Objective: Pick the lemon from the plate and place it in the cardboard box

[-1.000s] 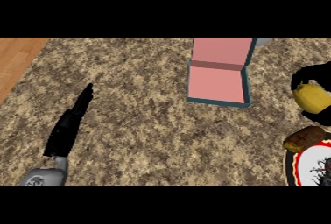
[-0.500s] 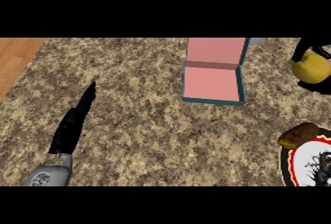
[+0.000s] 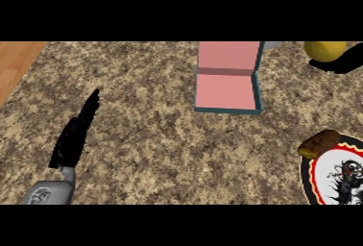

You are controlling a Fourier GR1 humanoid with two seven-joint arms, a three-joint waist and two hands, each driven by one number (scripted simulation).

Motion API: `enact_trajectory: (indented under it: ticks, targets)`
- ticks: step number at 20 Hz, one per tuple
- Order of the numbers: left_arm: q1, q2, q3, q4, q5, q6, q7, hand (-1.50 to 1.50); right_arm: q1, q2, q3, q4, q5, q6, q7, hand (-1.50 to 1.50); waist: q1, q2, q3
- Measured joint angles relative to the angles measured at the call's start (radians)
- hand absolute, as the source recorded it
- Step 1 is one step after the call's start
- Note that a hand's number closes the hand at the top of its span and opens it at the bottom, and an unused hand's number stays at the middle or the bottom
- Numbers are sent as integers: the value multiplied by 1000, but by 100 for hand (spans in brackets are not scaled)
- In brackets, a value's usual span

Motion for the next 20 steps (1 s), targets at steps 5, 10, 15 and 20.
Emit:
enact_trajectory:
  ticks: [5, 10, 15, 20]
  targets:
    - [10, 1, 8, 0, -7, 10, 3, 0, -130, 47, 60, 94, -18, 18, 24, 150, -23, -7, -1]
    - [18, -5, 13, 9, -8, 18, 1, 0, -231, 142, 123, 187, -2, -3, 42, 150, -43, -11, -2]
    - [30, -5, 22, 3, -6, 21, -2, 0, -310, 237, 186, 279, 34, -19, 61, 150, -53, -13, -3]
    - [47, 8, 36, -4, 3, 9, -13, 0, -338, 325, 244, 371, 91, -68, 43, 150, -63, -14, -3]
